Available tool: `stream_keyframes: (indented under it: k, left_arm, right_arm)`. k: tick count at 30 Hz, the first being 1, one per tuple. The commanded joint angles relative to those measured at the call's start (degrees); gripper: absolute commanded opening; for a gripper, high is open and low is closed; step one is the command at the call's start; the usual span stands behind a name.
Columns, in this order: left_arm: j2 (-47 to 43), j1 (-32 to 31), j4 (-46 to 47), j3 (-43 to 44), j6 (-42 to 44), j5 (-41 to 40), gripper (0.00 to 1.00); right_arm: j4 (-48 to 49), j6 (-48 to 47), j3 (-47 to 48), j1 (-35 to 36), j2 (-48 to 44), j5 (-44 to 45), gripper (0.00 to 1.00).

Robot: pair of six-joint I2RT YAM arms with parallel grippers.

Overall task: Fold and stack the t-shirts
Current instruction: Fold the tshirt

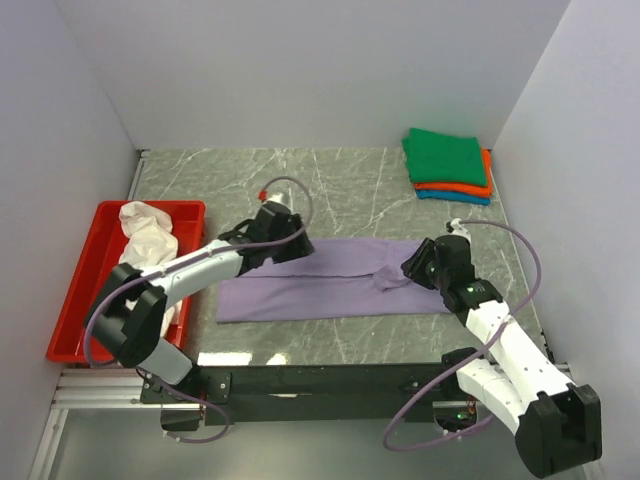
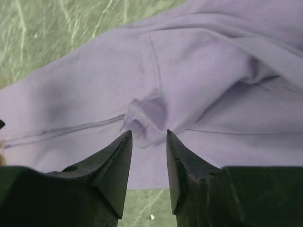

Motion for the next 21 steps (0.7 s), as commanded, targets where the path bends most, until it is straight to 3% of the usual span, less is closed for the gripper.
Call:
stream_keyframes:
  k: [1, 6, 12, 21]
  left_arm:
    - [2.7, -4.6, 6.7, 4.0, 4.4, 2.8, 0.6]
    - [13.3, -11.3, 6.3, 13.6, 6.4, 3.0, 0.6]
    - [23.5, -15.1, 7.0, 21.8, 6.4, 4.7, 0.59]
    - [29.1, -17.4, 8.2, 25.6, 5.8, 7.7, 0.55]
  right_arm:
    - [-4.9, 1.3, 5.0, -0.1, 0.3, 6.4, 0.45]
    - [-7.1, -1.5, 18.7, -3.4, 13.0, 5.0, 0.47]
    - [-5.0, -4.4, 30.0, -9.2, 29.2, -4.6, 0.47]
    - [-3.2, -5.7, 33.4, -9.3, 38.2, -6.7, 0.46]
